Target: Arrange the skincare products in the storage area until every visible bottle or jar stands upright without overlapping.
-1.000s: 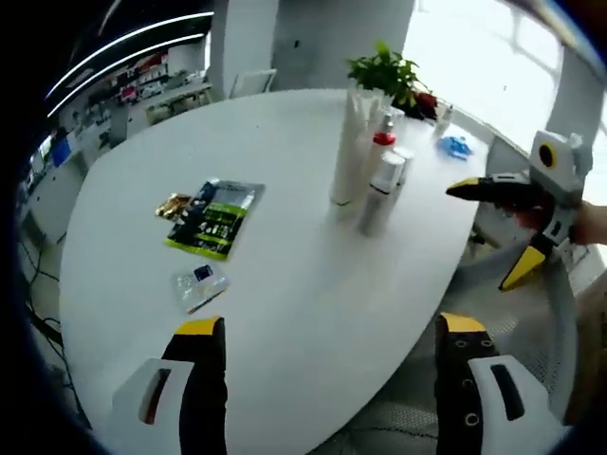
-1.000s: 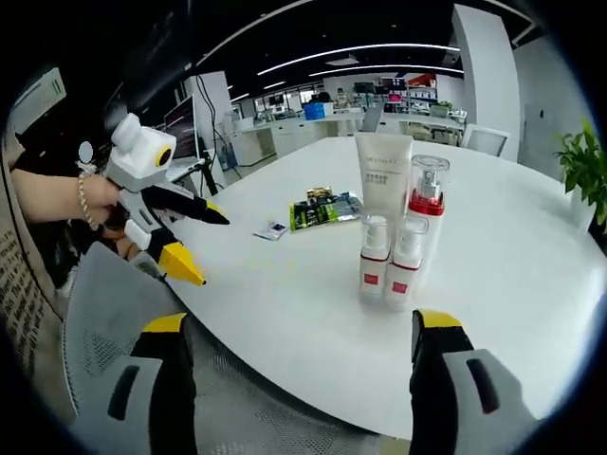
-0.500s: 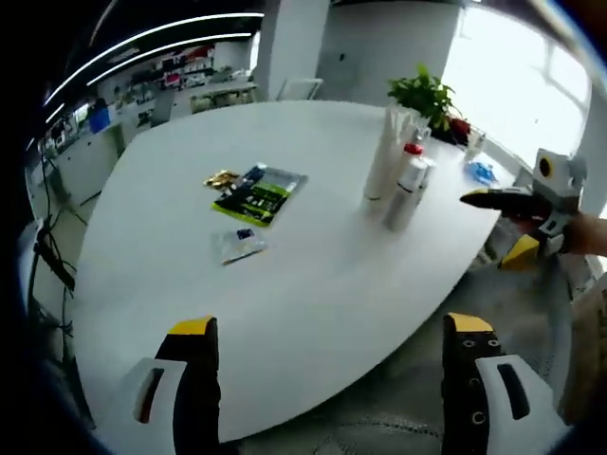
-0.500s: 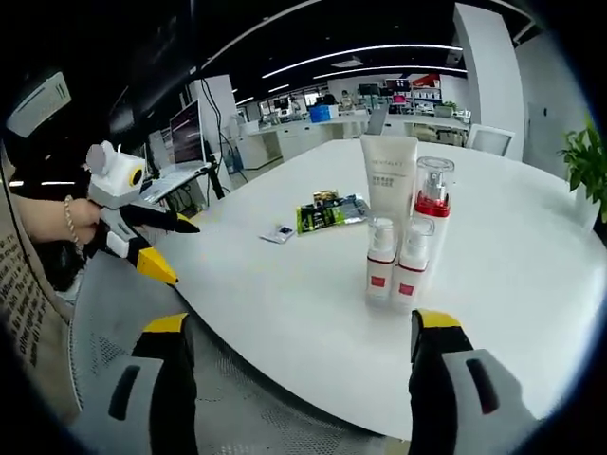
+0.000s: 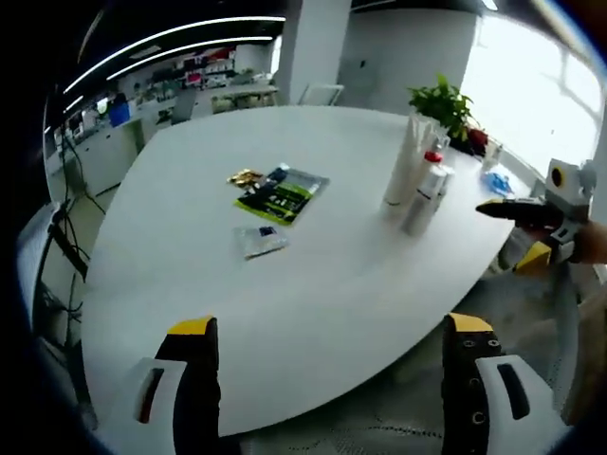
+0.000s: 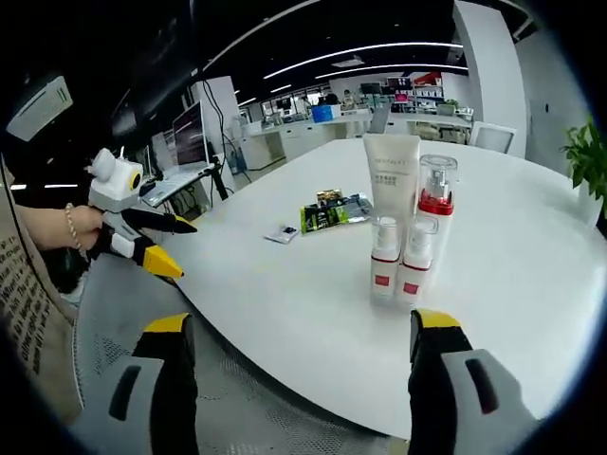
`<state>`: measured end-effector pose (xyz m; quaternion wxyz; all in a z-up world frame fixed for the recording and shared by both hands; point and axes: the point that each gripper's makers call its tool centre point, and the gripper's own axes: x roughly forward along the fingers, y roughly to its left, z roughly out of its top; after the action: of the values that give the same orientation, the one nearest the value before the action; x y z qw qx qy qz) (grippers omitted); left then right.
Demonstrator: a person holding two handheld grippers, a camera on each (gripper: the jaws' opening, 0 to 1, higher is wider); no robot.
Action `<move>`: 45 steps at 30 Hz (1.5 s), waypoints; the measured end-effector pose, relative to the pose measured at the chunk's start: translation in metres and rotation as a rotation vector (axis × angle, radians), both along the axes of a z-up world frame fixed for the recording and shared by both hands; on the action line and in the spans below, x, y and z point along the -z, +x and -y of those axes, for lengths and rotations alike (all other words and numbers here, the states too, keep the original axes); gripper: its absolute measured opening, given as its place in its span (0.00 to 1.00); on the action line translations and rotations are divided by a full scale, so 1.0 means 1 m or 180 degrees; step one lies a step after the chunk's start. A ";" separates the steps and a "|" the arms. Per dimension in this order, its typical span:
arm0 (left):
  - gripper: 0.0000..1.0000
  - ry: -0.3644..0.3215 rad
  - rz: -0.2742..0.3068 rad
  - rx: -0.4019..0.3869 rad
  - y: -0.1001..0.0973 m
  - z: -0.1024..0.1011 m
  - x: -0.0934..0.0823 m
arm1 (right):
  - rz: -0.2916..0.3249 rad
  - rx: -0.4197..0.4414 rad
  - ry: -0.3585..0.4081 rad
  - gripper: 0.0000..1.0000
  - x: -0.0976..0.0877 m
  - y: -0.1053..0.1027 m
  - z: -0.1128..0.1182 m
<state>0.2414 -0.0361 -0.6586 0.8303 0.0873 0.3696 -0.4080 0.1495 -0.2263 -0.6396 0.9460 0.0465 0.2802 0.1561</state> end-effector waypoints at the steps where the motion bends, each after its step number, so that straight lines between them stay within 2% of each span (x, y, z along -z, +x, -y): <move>1: 0.97 0.0004 -0.0006 0.0004 0.000 0.001 0.000 | -0.0002 0.0000 0.0005 0.94 0.000 0.000 0.000; 15: 0.97 0.0100 -0.0089 0.0037 0.008 0.002 0.008 | -0.0003 0.0061 0.0055 0.93 0.000 0.000 0.002; 21: 0.97 0.0122 -0.0117 0.0040 0.020 0.007 0.009 | -0.0021 0.0093 0.0064 0.93 0.000 0.001 0.004; 29: 0.97 0.0184 -0.0101 0.0196 0.034 0.022 0.008 | -0.0023 0.0131 0.0011 0.94 0.001 0.001 0.007; 45: 0.97 0.0402 -0.0129 0.0606 0.074 0.062 0.025 | -0.0030 0.0311 -0.0050 0.94 0.001 0.003 0.017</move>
<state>0.3156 -0.0979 -0.6841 0.7730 0.1659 0.4013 -0.4626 0.1525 -0.2434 -0.6410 0.9515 0.0535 0.2832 0.1073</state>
